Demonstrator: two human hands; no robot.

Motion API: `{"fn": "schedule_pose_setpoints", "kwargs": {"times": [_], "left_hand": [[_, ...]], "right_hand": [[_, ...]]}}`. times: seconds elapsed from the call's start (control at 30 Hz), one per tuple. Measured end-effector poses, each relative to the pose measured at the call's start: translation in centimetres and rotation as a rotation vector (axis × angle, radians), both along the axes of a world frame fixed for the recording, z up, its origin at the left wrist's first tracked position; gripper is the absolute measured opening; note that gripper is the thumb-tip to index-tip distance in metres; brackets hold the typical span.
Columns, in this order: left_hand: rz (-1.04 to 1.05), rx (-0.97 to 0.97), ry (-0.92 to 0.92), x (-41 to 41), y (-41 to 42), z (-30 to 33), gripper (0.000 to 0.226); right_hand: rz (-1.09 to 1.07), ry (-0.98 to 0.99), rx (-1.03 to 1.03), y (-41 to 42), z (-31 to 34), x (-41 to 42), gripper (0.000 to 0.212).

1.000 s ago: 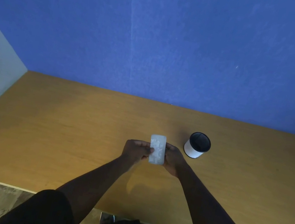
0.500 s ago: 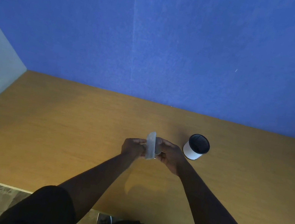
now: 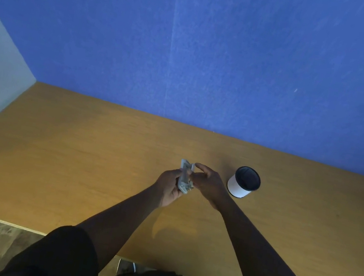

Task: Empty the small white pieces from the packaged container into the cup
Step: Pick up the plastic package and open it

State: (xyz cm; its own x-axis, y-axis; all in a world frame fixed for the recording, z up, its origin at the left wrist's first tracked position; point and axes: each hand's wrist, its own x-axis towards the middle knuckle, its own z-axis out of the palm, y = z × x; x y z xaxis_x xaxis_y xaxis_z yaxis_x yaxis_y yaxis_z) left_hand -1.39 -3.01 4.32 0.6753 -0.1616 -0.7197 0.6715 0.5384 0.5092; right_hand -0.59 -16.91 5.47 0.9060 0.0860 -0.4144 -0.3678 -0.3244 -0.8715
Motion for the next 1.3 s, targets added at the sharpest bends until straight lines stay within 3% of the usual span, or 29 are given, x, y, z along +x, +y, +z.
{"fn": "schedule_pose_setpoints", "kwargs": {"times": [0.13, 0.3, 0.77, 1.3], "left_hand": [[0.018, -0.055, -0.031, -0.1, 0.0, -0.2, 0.019], [-0.002, -0.061, -0.069, -0.2, 0.5, -0.2, 0.02], [-0.114, -0.159, -0.281, -1.0, 2.5, 0.3, 0.041], [-0.113, -0.172, -0.313, -1.5, 3.0, 0.4, 0.052]], "right_hand": [[0.043, -0.044, -0.217, 0.8, 1.0, 0.2, 0.057], [0.051, -0.083, -0.358, 1.3, 1.8, 0.4, 0.064], [0.069, -0.117, -0.407, 2.2, 2.6, 0.6, 0.058], [0.093, -0.156, -0.43, 2.4, 2.6, 0.8, 0.056]]}}
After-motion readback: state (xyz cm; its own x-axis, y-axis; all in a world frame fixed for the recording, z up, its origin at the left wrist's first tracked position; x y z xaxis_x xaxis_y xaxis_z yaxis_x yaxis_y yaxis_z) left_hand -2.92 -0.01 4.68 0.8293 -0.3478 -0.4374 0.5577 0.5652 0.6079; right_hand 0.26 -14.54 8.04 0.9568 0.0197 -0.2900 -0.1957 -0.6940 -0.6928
